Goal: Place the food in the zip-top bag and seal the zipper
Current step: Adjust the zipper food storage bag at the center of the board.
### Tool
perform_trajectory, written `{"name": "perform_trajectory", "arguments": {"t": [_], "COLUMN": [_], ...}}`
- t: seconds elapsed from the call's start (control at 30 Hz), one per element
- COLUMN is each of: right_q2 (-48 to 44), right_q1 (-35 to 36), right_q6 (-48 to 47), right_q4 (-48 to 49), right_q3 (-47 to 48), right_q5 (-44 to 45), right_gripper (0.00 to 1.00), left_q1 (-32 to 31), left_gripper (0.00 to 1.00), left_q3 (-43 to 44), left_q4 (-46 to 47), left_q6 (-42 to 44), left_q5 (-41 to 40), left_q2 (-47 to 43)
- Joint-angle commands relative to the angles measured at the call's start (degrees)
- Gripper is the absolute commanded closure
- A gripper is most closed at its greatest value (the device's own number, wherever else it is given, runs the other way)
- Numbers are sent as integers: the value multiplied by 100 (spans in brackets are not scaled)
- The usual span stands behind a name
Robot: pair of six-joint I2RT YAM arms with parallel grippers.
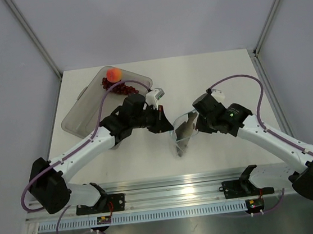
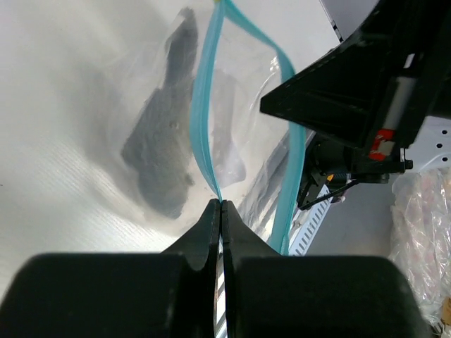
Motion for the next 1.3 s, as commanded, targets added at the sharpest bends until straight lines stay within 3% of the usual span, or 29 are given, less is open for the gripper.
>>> {"name": "perform_trajectory", "arguments": {"t": [0.0,0.47,0.53,0.57,0.63,0.67,0.77,1.03,1.27], "right_q2": [-115,-264,-177,-159,-132,-158,-185,-123,-80], "right_q1": [-32,-32,-32,-32,-32,-32,-32,-32,-23], "right_q6": [-183,-183,-218,-227,-244,-244,-209,-262,-279], "right_q4": [-146,434,521,556,766,863,1084,1198,1242], "right_q3": [461,400,435,435,383,348,268,444,400], "right_q5": [539,162,100,74,-14,-32,-76,-225,-278], "right_gripper": [100,100,100,100,100,100,100,100,100], "left_q1": [37,37,37,37,46,46,107,617,1908], "left_gripper": [100,100,92,78,61,45,29,19,19], "left_q3": [196,248,353,380,503,555,758,1171,1312], "left_q4": [17,105,35,0,-132,-263,-596,-1099,-1397], "left_q6": [149,219,280,316,412,447,641,896,571], "left_q5": [-205,76,85,76,24,-46,-266,-732,-855], "left_q2": [-309,-283,-274,-274,-292,-292,-353,-590,-538]}}
